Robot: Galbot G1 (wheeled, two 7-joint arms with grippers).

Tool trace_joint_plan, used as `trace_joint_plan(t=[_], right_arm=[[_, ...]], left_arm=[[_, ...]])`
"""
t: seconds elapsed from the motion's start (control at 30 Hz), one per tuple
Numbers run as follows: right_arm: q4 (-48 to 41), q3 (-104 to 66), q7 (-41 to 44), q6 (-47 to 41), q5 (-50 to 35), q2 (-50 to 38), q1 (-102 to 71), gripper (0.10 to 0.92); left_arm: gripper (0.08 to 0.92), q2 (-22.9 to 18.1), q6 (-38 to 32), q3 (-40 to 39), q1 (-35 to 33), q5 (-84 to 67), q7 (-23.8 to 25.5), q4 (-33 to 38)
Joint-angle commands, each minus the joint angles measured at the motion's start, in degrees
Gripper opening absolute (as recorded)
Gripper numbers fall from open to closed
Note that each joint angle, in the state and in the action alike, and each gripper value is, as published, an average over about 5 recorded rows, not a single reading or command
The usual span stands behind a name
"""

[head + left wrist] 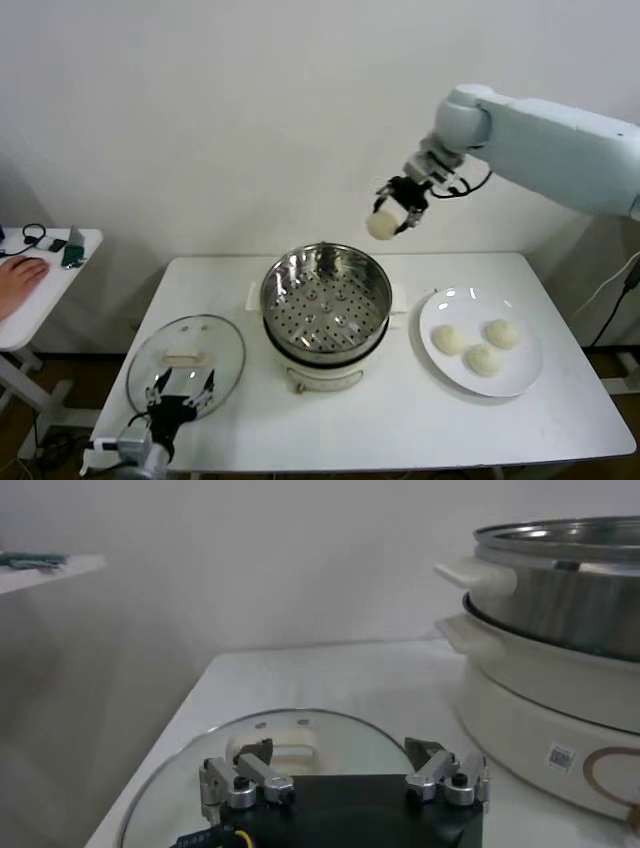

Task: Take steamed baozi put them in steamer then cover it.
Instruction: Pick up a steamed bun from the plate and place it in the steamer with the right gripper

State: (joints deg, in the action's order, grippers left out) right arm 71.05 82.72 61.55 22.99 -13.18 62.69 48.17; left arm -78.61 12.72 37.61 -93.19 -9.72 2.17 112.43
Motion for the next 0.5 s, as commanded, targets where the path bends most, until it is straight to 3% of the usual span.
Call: trace_joint_plan(t=[0.03, 0.23, 0.5], right_arm=[[7.43, 2.43, -2.79, 8.45, 7.68, 6.74, 0.14, 0.628], [-2.82, -1.68, -6.94, 11.61, 21.57, 10.14, -10.81, 0.628], [-11.84, -7.37, -10.73, 12.32, 31.60, 12.50, -20.46, 0.628]], left_arm=[[0.823, -0.06, -0.19, 0.10, -0.21, 0.21, -0.01, 0.32], [0.823, 0.16, -0.63, 0.45, -1.05, -0.03, -0.13, 0.81], [0.823, -0.11, -1.05, 0.29, -1.75, 0.18, -0.26, 0.79]])
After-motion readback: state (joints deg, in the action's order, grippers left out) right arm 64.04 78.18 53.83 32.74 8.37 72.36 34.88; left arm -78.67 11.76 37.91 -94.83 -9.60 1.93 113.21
